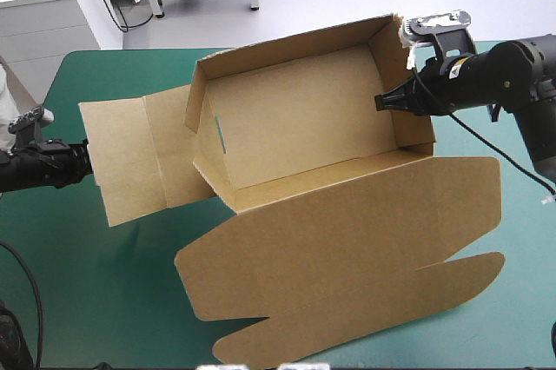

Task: Fold the box

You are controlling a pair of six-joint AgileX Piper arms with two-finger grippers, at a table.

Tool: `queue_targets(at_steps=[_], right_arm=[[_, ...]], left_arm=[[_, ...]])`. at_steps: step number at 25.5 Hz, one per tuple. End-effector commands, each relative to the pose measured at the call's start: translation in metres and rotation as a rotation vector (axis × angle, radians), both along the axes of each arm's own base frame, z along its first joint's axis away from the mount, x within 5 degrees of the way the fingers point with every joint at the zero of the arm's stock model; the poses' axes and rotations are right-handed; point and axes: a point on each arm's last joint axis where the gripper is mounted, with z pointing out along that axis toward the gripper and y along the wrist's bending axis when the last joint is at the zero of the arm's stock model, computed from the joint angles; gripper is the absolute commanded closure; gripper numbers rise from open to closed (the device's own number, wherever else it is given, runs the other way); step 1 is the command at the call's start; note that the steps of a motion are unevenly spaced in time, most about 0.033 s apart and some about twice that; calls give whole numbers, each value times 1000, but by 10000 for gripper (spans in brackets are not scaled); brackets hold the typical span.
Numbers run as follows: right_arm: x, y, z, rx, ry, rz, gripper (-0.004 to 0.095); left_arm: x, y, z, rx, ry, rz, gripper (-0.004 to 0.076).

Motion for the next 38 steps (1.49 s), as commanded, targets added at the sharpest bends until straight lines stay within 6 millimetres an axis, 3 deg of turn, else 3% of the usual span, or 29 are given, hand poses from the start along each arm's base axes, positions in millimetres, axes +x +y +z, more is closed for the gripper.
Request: queue_targets(at_steps=[1,6,12,19,38], right_arm=[[-4,3,20,86,-123,12,928],[21,10,2,93,-73,12,927],[43,15,-20,86,2,3,927],[44,14,-21,80,1,-6,927],[47,8,-21,36,-24,-58,925]], left_arm=[[-1,-22,20,-59,-102,-86,171],[3,-57,9,-99,-138,-215,171],[-1,-80,37,-384,-358,-390,178],[-6,-99,49,-525,-403,-487,178],[-17,-136,61,-598,-410,-598,178]])
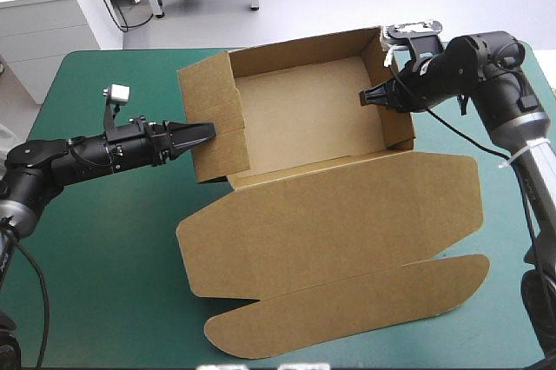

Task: Fold the box

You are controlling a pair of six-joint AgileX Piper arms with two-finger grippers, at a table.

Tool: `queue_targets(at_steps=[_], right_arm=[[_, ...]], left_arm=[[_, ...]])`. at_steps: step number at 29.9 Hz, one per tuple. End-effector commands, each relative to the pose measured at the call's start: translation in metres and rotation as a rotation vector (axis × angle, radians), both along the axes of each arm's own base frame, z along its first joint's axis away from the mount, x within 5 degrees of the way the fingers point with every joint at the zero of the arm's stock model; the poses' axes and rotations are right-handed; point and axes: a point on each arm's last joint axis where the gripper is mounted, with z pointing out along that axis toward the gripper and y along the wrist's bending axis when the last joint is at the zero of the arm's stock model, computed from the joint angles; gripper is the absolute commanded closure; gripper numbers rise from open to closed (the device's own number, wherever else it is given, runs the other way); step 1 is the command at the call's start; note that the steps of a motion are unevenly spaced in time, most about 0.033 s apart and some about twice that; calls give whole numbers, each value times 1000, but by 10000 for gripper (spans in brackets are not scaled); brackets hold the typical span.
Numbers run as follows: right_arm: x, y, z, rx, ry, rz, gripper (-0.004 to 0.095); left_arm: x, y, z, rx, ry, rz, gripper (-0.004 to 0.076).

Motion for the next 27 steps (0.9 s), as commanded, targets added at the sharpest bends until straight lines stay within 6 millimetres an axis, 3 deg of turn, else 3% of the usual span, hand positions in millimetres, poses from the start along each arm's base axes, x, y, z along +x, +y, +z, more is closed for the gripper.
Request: queue_targets(at_steps=[1,10,19,27], right_arm=[[-9,-2,27,52,-126,-10,925],[-14,24,30,29,-171,6,924],[-23,48,31,-24,-209,-1,925],[-28,57,31,-23,-206,3,924]], left_arm=[[-13,-8,25,-114,-60,-93,178],[-10,-11,29,-29,-4,-62,178],[-2,-52,47,319,113,101,178],[-1,-71,43,444,157,315,178]])
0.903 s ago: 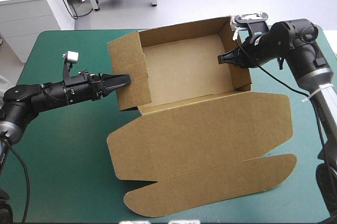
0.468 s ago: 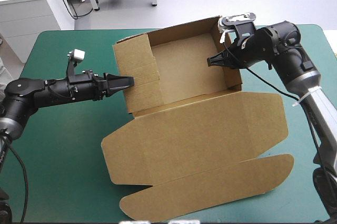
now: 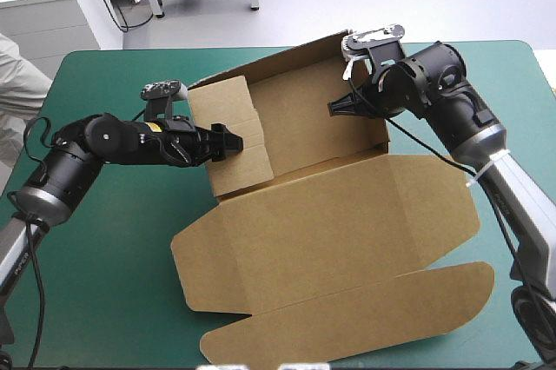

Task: Fold the box

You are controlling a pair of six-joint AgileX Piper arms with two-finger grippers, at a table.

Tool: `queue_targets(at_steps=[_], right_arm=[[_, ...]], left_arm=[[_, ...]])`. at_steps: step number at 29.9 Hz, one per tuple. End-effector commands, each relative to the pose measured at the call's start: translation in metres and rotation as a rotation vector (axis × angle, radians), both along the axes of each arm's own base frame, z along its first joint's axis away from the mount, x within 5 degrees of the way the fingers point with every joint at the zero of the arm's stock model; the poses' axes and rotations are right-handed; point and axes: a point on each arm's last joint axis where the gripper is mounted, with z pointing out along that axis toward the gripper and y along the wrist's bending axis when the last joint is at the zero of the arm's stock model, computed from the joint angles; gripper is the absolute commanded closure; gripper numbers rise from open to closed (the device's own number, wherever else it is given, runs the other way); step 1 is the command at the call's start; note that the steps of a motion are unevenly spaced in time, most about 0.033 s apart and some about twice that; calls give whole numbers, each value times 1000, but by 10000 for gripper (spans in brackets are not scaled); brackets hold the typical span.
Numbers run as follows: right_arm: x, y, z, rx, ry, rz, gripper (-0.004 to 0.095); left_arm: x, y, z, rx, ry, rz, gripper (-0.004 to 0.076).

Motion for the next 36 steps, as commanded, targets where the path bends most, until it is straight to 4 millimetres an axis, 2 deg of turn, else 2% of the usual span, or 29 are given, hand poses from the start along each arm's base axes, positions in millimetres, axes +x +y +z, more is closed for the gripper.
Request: queue_targets(at_steps=[1,9,12,16,19,20,21,29,32,36], right_arm=[[-11,2,28,99,-113,13,924],[-12,3,28,103,-113,14,924],[-12,3,28,103,-113,14,925],[-12,3,28,103,-113,14,925],[-12,3,28,107,-110,9,925],[-12,3,27,106,-103,6,924],[-13,3,27,108,-97,0,925],[-16,0,21,85,-21,-25,925],[-13,-1,11,57,53,-43,925],[3,-3,-12,70,173,-52,925]], left_arm=[[-2,-3,25,-46,-99,126,178],[6,-4,21,-86,-89,181,178],[9,-6,20,-113,-84,191,216],[9,-6,20,-120,-81,197,380],[10,-6,20,-121,-82,200,584],[10,-6,20,-121,-82,200,686],[10,-6,20,-116,-86,197,731],[11,-7,24,-65,-91,150,732],[19,-10,26,12,-43,104,733],[41,-16,14,146,81,40,733]])
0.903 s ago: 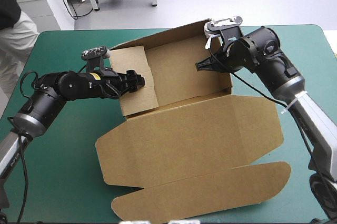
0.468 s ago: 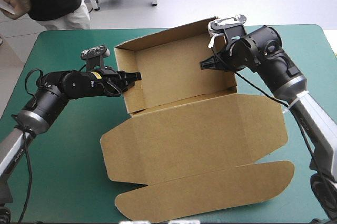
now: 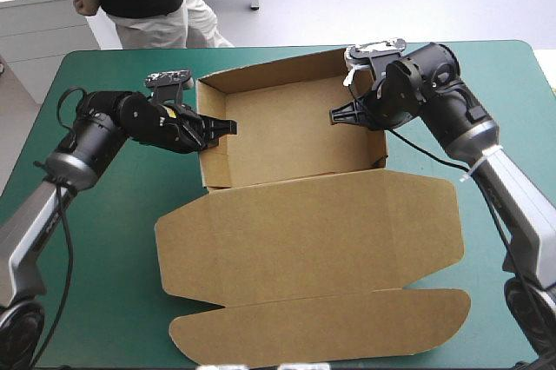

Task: Fold the box

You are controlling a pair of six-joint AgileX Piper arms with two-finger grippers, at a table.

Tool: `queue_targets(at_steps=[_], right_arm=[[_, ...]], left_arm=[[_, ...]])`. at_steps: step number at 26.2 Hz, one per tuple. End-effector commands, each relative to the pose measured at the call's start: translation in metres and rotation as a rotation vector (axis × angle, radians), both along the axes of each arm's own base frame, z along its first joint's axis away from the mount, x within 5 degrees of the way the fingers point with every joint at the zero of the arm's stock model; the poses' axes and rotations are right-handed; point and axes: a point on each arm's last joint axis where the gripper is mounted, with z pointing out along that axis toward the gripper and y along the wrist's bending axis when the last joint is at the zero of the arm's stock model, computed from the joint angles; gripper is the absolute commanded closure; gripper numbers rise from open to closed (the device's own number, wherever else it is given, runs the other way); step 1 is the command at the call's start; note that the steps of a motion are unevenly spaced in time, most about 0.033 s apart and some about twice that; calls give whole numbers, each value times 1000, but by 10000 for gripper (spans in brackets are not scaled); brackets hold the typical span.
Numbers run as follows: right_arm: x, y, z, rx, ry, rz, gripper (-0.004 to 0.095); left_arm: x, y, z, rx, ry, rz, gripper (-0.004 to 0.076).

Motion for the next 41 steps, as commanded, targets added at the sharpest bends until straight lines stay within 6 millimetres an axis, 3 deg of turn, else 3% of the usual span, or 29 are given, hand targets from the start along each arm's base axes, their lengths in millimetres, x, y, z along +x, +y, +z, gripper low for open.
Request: queue_targets(at_steps=[1,4,9,16,25,27,29,33,35,37,41], right_arm=[[6,-2,0,78,35,28,925],[20,0,-16,139,109,37,925],[39,-2,-43,96,166,27,924],[55,4,-72,69,236,27,925],[63,3,-87,10,251,20,918],[64,4,-89,18,260,22,838],[63,5,-89,29,263,25,566],[63,5,-89,27,265,30,201],[63,5,-89,26,265,30,76],[63,5,-89,22,263,30,9],[63,5,-89,23,262,30,23]], left_arm=[[10,-11,17,-21,2,-43,732],[25,-18,7,-5,59,-53,732],[46,-22,-21,61,199,-13,732],[59,-28,-56,122,328,-17,732],[63,-31,-61,130,314,-48,732],[62,-31,-61,144,310,-85,721],[62,-31,-61,148,304,-105,640],[62,-33,-60,140,297,-138,460],[62,-33,-60,134,297,-138,363],[62,-34,-59,127,294,-138,237],[64,-35,-51,118,268,-139,219]])
